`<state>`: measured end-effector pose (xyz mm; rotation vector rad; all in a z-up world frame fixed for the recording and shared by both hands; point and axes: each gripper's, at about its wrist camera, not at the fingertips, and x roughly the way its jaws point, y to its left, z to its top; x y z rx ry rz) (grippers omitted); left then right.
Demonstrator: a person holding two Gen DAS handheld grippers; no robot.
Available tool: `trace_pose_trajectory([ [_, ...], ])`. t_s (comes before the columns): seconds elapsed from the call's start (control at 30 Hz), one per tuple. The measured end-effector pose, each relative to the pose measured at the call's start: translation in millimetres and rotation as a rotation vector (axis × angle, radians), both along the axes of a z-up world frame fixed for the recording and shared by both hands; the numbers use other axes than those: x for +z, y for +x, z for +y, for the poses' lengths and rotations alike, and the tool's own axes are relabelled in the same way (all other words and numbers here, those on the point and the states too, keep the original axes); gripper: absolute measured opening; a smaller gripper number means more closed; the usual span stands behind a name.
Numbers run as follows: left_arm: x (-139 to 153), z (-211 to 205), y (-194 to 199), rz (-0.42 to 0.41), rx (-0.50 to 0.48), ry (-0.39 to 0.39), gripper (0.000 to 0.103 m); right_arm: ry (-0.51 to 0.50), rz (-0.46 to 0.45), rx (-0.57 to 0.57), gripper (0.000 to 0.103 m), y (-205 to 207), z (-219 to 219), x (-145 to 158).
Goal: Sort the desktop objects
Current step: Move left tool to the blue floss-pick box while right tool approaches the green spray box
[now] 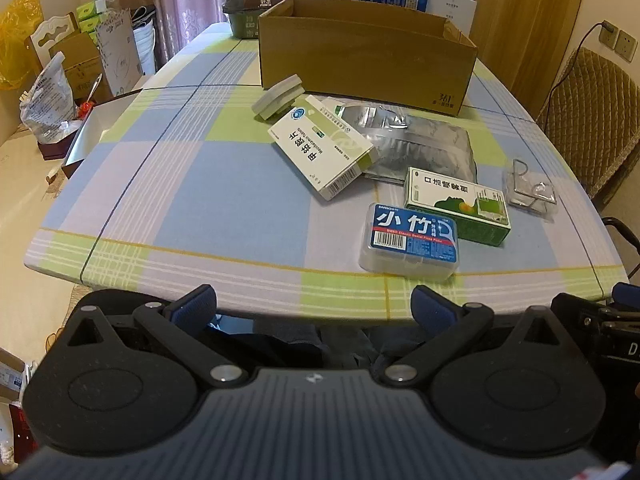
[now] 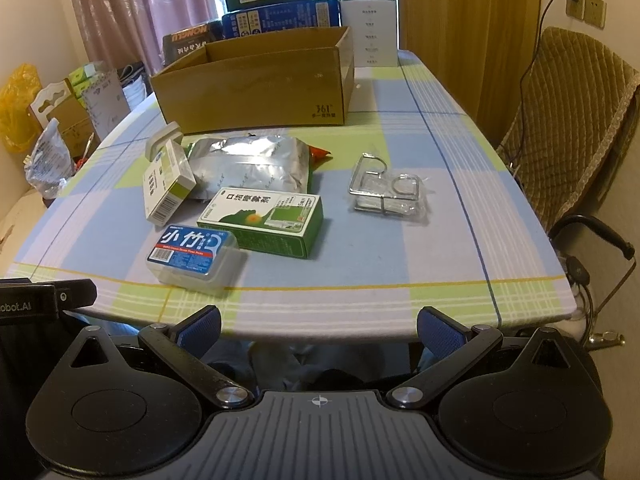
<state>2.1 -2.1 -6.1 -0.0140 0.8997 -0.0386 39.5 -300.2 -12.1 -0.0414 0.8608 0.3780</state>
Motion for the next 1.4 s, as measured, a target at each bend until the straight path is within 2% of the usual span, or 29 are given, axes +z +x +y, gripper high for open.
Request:
trace_pose_trajectory([
  [0.73,-3,1,-1,-0.008,-0.021,-0.020,0.102,0.009,0.032,-0.007,0.101,-1,-3,-13],
  [0.87,-7,1,3,0.005,-0.032,-0.044,0.102,0.007,0.033,-0.011,0.101,1,-4,-16],
  [1.1,-11,-10,14,-0.006,-0.097,-0.027,0.102,-0.050,-0.082,0.006,0.101,-1,-5,-19],
  [1.4,-23,-32,39,0.011,-0.196,-0.042,0.101,0.002,-0.010,-0.030,0.101,19,-14,-25],
])
